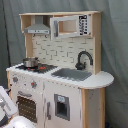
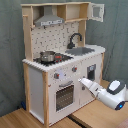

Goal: Play with the kitchen

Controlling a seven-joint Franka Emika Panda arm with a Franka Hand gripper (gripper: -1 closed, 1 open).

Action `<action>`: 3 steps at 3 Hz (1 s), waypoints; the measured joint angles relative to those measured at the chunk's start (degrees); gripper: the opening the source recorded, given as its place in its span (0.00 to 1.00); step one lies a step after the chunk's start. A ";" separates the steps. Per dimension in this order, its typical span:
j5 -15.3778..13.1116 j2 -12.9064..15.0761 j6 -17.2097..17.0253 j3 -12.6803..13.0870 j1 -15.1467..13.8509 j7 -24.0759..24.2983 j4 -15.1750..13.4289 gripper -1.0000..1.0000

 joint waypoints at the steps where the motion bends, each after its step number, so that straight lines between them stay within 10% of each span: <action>1: 0.00 -0.24 0.00 0.41 -0.26 7.34 0.02 1.00; 3: -0.04 -0.34 0.05 0.63 -1.99 19.66 0.38 1.00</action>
